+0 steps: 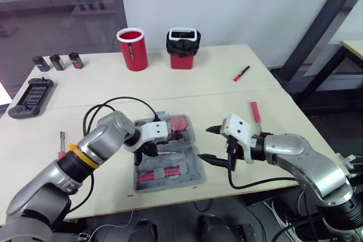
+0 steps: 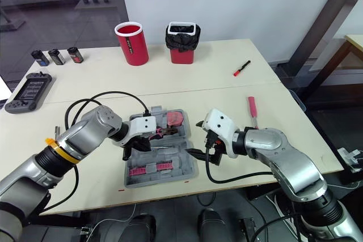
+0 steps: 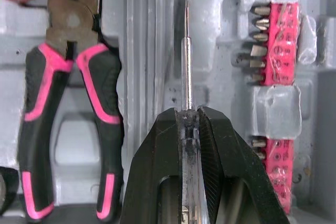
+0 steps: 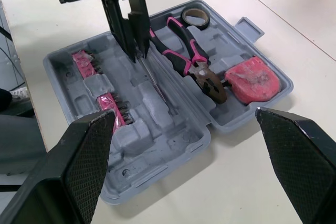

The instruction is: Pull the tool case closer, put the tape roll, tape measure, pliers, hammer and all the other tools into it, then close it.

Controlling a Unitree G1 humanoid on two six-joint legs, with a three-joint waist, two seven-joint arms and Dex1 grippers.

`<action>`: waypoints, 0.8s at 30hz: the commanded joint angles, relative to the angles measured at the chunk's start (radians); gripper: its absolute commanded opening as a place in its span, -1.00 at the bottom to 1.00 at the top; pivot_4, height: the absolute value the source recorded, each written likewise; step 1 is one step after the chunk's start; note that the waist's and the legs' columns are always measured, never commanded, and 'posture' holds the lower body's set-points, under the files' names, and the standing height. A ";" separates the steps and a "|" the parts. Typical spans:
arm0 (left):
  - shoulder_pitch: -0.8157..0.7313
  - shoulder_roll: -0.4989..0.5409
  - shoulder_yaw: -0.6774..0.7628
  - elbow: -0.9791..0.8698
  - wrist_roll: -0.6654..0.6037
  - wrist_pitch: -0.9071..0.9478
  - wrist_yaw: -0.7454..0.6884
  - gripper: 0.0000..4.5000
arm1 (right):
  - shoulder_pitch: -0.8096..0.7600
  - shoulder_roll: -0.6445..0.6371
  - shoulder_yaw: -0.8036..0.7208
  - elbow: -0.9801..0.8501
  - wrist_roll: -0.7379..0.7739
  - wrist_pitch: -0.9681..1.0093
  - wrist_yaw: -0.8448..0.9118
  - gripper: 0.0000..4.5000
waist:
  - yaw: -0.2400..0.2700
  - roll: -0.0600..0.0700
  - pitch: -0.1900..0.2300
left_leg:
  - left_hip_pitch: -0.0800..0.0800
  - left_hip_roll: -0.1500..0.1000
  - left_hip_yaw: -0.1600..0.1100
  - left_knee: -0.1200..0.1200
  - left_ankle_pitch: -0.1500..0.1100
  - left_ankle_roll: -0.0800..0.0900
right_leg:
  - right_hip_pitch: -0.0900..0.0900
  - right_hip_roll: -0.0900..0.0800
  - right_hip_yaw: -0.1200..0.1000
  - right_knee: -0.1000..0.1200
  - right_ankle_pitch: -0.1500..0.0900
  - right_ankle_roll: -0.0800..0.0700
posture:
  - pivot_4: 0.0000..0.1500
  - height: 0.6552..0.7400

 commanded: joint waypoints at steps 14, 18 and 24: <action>-0.023 -0.013 -0.019 -0.012 0.047 -0.018 -0.003 -0.97 | 0.004 0.023 -0.016 -0.046 0.012 0.010 -0.027 1.00 | 0.000 0.000 0.000 | 0.000 0.000 -0.001 0.012 0.000 0.000 | 0.001 0.000 0.001 0.008 0.000 0.000 | 1.00 0.97; -0.020 -0.023 -0.015 -0.009 0.050 -0.028 0.004 -0.97 | 0.005 0.026 -0.014 -0.047 0.011 0.010 -0.031 1.00 | 0.000 0.000 0.000 | 0.000 0.000 -0.001 0.011 -0.001 0.001 | 0.001 0.000 0.001 0.008 0.000 0.000 | 1.00 0.97; -0.015 -0.026 -0.014 -0.018 0.050 -0.029 0.002 -0.97 | 0.014 0.021 -0.016 -0.053 0.015 0.015 -0.033 1.00 | -0.001 0.000 0.000 | 0.000 0.000 -0.001 0.012 -0.001 0.001 | 0.001 0.000 0.001 0.008 0.000 0.000 | 1.00 0.97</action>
